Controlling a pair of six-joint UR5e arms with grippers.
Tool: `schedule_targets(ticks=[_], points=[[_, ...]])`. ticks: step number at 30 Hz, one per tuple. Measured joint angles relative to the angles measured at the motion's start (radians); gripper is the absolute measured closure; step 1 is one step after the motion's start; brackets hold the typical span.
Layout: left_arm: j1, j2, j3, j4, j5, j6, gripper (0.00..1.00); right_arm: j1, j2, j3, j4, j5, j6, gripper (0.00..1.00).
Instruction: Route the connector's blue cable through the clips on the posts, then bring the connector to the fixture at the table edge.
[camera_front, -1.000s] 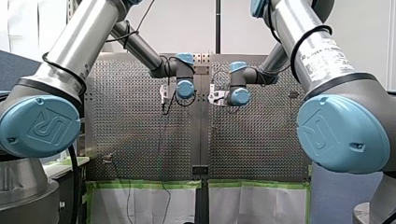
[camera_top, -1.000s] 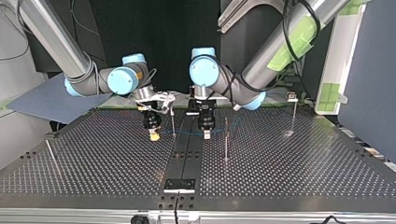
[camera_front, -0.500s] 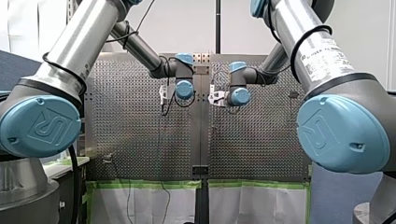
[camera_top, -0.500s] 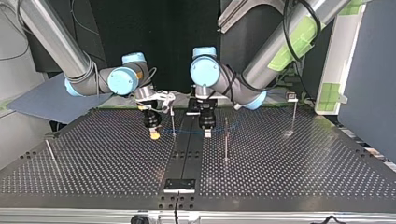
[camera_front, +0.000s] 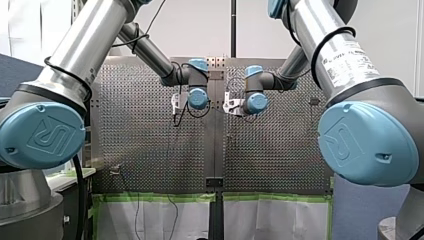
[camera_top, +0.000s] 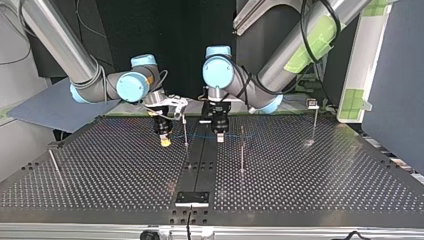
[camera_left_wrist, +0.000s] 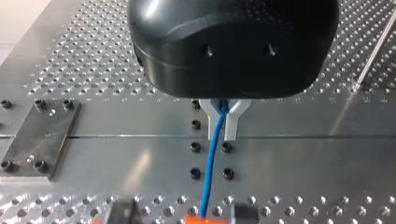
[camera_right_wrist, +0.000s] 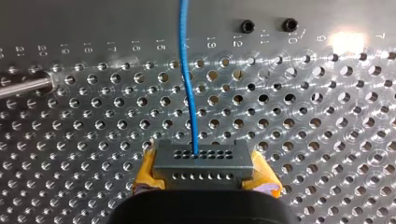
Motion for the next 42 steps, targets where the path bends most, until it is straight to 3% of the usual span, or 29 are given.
schedule_targets(ticks=[12,25,31,42], points=[[-0.02,0.0,-0.058,0.028,0.012,0.0,1.0,0.012,0.0,0.0,0.03,0.03,-0.019,1.0],[-0.043,-0.034,-0.111,0.068,0.017,-0.004,1.0,0.044,0.0,0.011,0.079,0.076,-0.062,1.0],[-0.062,-0.072,-0.111,0.087,0.018,-0.019,1.0,0.049,-0.007,0.046,0.071,0.089,-0.068,1.0],[-0.097,-0.078,-0.112,0.091,0.009,-0.027,1.0,0.053,-0.08,0.114,0.036,0.094,-0.062,1.0]])
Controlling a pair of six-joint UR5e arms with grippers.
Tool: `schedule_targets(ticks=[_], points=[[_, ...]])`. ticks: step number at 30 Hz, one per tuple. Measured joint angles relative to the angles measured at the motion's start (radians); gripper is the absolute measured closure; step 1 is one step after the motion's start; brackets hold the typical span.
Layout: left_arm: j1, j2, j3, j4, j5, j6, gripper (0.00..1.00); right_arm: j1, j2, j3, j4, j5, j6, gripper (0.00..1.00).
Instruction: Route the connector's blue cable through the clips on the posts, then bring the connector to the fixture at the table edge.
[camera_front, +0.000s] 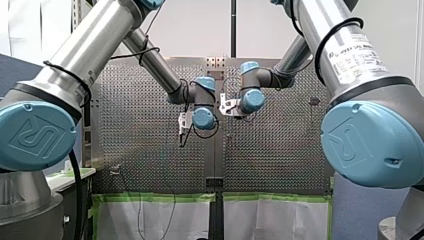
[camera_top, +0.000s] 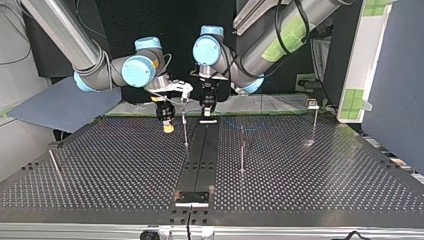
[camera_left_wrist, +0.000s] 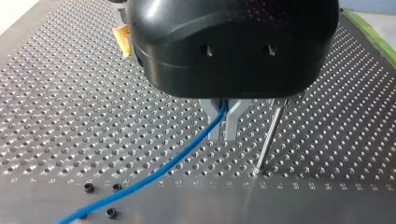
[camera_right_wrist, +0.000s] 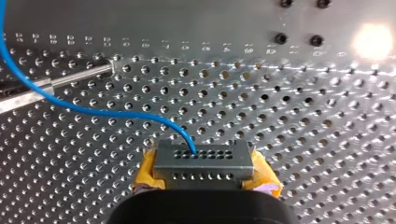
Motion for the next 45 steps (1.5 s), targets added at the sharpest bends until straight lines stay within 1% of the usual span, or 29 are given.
schedule_targets(ticks=[4,12,15,20,29,33,36,42,45], points=[[-0.008,0.0,-0.001,-0.002,-0.008,-0.004,1.0,0.007,-0.017,0.02,-0.008,0.001,0.0,1.0],[-0.014,0.0,-0.021,0.001,-0.017,-0.011,1.0,0.017,-0.024,0.062,-0.028,0.002,-0.002,1.0],[-0.015,-0.001,-0.026,0.002,-0.017,-0.012,1.0,0.017,-0.026,0.079,-0.038,0.003,-0.001,1.0],[-0.018,-0.003,-0.027,0.002,-0.02,-0.013,1.0,0.011,-0.036,0.125,-0.058,0.012,0.002,1.0],[-0.019,-0.025,-0.03,0.004,-0.03,-0.021,1.0,0.008,-0.057,0.192,-0.084,0.014,0.007,1.0],[-0.02,-0.027,-0.031,0.005,-0.029,-0.024,1.0,0.009,-0.071,0.224,-0.108,0.014,0.021,1.0],[-0.022,-0.04,-0.032,0.007,-0.027,-0.025,1.0,0.007,-0.073,0.242,-0.129,0.012,0.032,1.0],[-0.028,-0.051,-0.032,0.016,-0.02,-0.028,1.0,0.004,-0.072,0.273,-0.168,0.011,0.046,1.0],[-0.03,-0.052,-0.032,0.022,-0.015,-0.03,1.0,-0.002,-0.072,0.291,-0.193,0.011,0.053,1.0]])
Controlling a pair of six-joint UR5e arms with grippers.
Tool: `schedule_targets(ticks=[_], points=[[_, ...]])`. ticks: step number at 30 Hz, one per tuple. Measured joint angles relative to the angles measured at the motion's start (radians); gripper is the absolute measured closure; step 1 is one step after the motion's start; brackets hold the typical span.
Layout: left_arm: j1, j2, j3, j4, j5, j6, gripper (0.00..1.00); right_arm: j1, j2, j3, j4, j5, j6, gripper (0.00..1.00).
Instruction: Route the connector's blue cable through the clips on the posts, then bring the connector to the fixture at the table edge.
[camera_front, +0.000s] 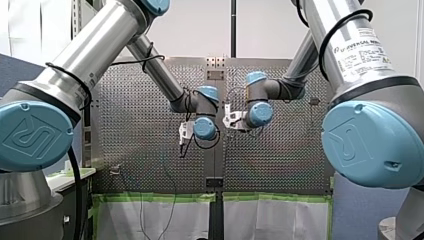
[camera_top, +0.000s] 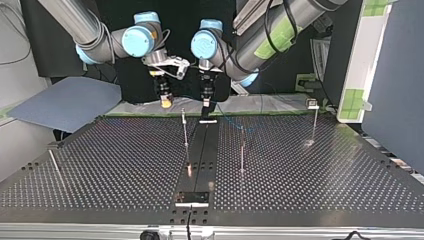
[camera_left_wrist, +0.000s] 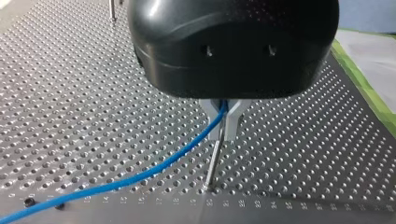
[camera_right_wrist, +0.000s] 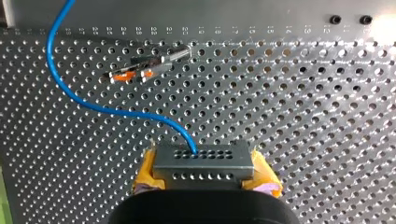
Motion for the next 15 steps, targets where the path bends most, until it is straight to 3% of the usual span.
schedule_targets(ticks=[8,15], points=[[-0.001,-0.001,0.0,0.004,0.008,-0.008,1.0,-0.029,0.011,0.013,-0.023,0.002,0.004,1.0],[0.004,-0.001,0.0,0.005,0.013,-0.019,1.0,-0.065,0.047,0.013,-0.03,0.001,0.003,1.0]])
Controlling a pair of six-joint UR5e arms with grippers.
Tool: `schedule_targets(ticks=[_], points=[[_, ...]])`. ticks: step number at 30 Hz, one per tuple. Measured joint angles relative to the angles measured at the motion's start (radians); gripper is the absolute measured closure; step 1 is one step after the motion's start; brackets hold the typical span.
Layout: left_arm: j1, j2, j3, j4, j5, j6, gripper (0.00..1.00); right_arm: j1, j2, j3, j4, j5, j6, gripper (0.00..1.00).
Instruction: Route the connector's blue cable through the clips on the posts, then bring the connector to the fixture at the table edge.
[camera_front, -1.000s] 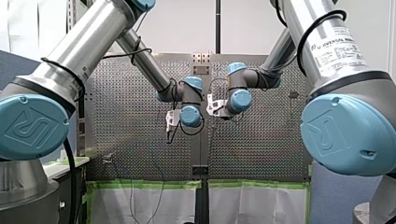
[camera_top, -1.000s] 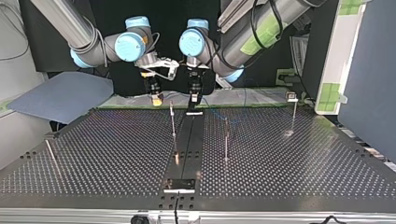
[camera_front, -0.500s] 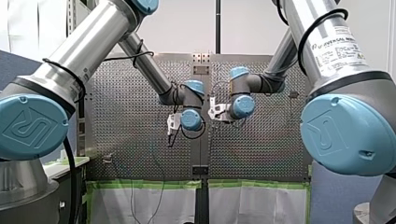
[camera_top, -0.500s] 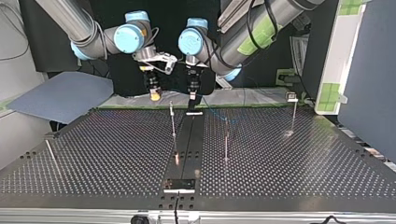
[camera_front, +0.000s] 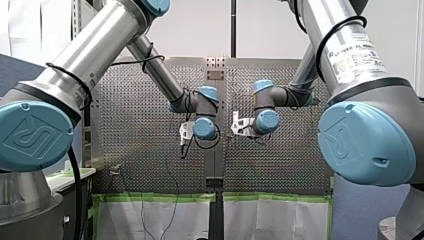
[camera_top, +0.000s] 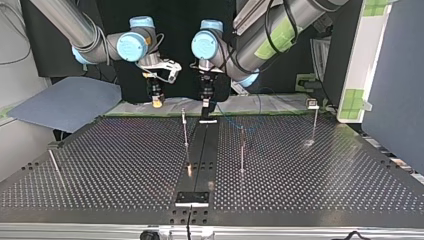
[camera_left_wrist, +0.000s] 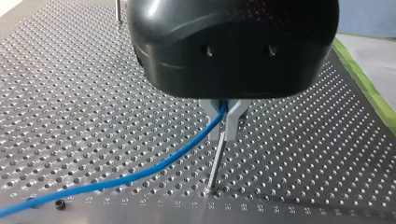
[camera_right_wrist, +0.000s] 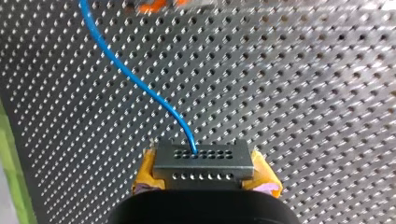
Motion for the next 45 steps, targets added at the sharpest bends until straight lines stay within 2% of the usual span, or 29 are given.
schedule_targets(ticks=[6,12,16,23,33,40,45], points=[[0.007,-0.002,0.0,0.001,0.009,-0.006,1.0,-0.031,0.022,0.0,-0.013,-0.01,-0.002,1.0],[0.019,-0.031,0.001,0.013,0.037,-0.018,1.0,-0.057,0.033,0.001,-0.019,-0.036,-0.004,1.0],[0.022,-0.048,0.001,0.029,0.057,-0.028,1.0,-0.068,0.034,0.001,-0.022,-0.057,-0.004,1.0],[0.024,-0.054,0.003,0.046,0.084,-0.035,1.0,-0.076,0.034,0.001,-0.029,-0.082,-0.002,1.0],[0.019,-0.054,0.033,0.047,0.12,-0.036,1.0,-0.078,0.035,-0.001,-0.036,-0.12,-0.001,1.0],[0.014,-0.054,0.038,0.024,0.111,-0.036,1.0,-0.078,0.034,-0.002,-0.046,-0.162,0.003,1.0],[0.014,-0.056,0.036,-0.006,0.093,-0.036,1.0,-0.078,0.034,-0.002,-0.045,-0.168,0.008,1.0]])
